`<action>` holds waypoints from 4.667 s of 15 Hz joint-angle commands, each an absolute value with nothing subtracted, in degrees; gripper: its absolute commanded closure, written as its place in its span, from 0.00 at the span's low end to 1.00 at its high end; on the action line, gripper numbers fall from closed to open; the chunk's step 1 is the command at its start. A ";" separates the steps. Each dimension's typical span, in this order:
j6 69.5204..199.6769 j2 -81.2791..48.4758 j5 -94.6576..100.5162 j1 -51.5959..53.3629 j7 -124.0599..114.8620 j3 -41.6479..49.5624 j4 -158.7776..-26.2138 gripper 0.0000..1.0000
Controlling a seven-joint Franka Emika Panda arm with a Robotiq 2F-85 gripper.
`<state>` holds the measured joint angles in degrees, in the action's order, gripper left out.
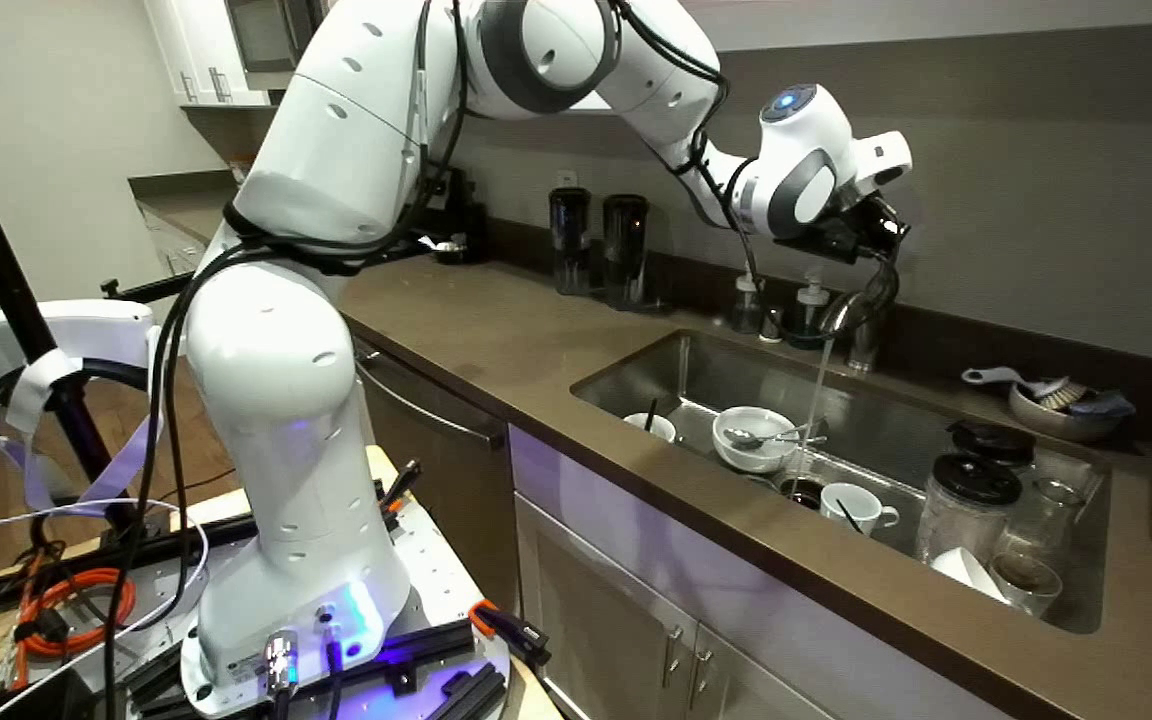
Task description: Open the tap
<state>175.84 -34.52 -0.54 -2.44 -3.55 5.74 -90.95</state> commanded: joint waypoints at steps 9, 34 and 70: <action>180.00 -35.65 -3.70 -6.75 -3.02 -0.19 -90.25 0.97; 182.69 -37.13 -2.84 -8.16 -2.86 -2.50 -88.65 0.97; 184.24 -31.76 -2.88 6.36 -6.53 18.25 -96.52 0.97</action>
